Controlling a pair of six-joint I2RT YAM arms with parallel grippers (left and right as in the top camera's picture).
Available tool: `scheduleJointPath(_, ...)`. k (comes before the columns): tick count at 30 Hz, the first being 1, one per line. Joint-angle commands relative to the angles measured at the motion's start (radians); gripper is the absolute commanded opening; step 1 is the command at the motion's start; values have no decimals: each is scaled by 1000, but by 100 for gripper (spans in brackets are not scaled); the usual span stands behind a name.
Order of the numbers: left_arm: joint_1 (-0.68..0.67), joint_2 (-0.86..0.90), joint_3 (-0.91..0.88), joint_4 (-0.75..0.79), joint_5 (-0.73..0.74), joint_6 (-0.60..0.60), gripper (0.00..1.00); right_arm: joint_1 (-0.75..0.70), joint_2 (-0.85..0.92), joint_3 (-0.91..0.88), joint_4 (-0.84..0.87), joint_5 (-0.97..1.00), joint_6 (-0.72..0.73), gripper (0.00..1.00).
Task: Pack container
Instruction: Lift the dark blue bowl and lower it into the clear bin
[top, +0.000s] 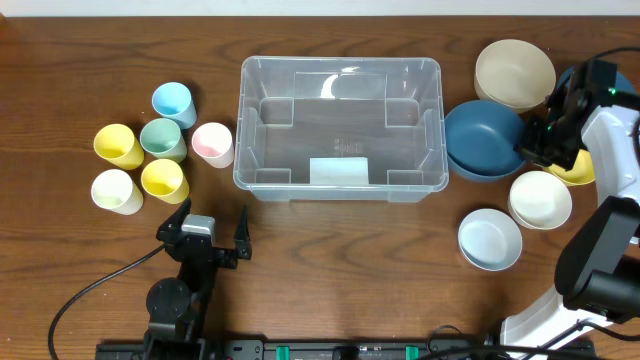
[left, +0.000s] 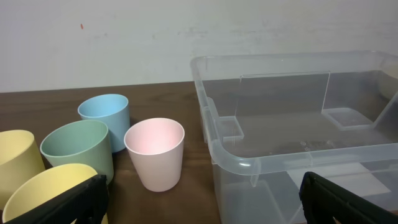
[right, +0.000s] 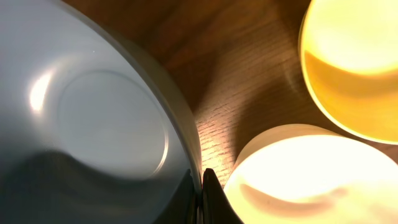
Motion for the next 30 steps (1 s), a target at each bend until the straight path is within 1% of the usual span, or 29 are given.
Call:
scheduleJointPath(1, 6, -6, -15, -37, 8, 2, 98, 1, -22, 70, -37, -5, -31, 1)
scheduleJointPath(8, 6, -6, -15, -37, 8, 2, 98, 0, -26, 201, -137, -5, -35, 1)
scheduleJointPath(15, 6, -6, -15, -37, 8, 2, 98, -4, -29, 344, -220, 40, -36, 1)
scheduleJointPath(17, 6, -6, -15, -37, 8, 2, 98, -3, -29, 369, -240, 23, -43, 1)
scheduleJointPath(20, 6, -6, -15, -37, 8, 2, 98, 16, -39, 401, -262, -66, -67, 1)
scheduleJointPath(24, 6, -6, -15, -37, 8, 2, 98, 90, -77, 424, -262, -214, -130, 1)
scheduleJointPath(30, 6, -6, -15, -37, 8, 2, 98, 323, -105, 425, -195, -184, -148, 1)
